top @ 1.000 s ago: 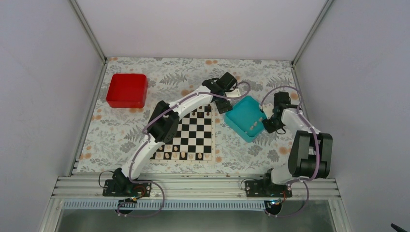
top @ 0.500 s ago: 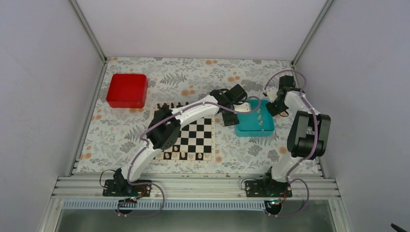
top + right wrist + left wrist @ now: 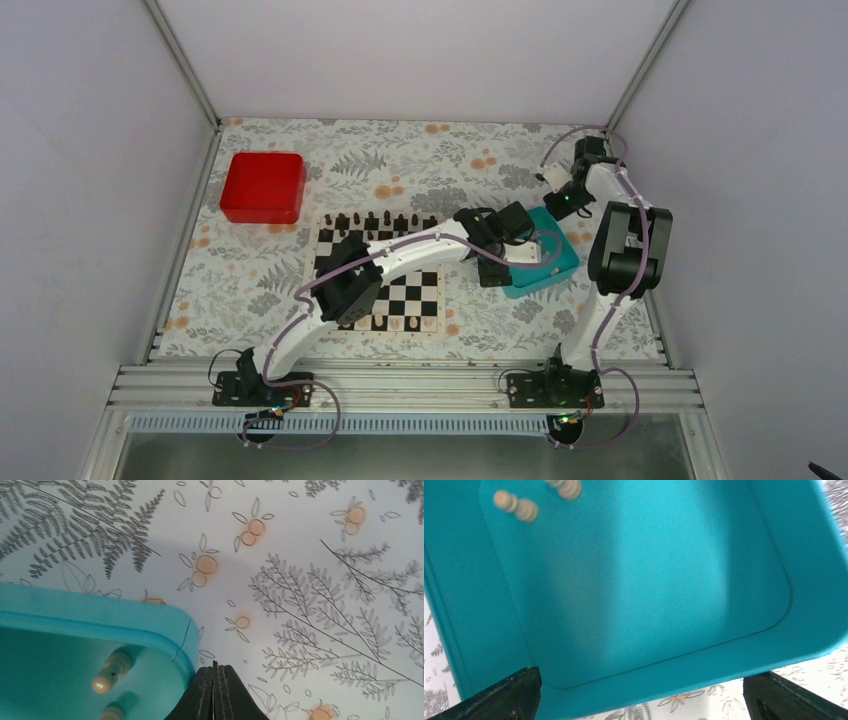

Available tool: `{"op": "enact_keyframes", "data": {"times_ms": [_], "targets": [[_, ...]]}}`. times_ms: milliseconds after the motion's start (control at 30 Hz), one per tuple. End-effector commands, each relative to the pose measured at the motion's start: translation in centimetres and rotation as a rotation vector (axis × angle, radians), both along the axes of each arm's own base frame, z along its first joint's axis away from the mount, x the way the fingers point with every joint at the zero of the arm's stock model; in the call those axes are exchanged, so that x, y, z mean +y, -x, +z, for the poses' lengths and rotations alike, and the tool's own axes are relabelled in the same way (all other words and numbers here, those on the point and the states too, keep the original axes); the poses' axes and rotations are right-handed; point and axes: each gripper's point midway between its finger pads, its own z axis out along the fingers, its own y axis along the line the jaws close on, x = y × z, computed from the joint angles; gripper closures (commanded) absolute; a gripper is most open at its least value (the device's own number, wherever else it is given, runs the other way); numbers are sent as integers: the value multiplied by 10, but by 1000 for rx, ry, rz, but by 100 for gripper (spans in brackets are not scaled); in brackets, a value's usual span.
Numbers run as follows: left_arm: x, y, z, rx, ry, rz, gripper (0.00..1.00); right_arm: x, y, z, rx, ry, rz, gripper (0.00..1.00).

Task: Set up the chess pieces on the board
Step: Adjust the storage box at the center of the board.

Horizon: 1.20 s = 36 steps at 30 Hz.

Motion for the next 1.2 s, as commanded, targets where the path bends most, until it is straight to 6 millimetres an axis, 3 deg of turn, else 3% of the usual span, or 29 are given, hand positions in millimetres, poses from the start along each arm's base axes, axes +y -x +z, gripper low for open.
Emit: {"op": "enact_keyframes", "data": {"times_ms": [0, 233, 567, 667, 800, 933, 1167], "targets": [[-18, 22, 1, 29, 26, -47, 0, 30, 6, -4, 54, -84, 94, 96], [-30, 50, 2, 82, 47, -99, 0, 61, 33, -14, 131, -124, 176, 96], [-43, 73, -5, 150, 68, -140, 0, 116, 70, -10, 197, -178, 310, 96], [-45, 78, -5, 168, 77, -146, 0, 123, 68, -6, 182, -170, 305, 96], [-48, 88, 13, 197, 120, -174, 0, 139, 72, 10, 164, -233, 338, 96], [-42, 96, 29, 184, 116, -201, 0, 134, 66, 20, 116, -187, 315, 96], [0, 141, 81, 189, 119, -342, 0, 118, 69, 74, -25, -139, 278, 90]]}}
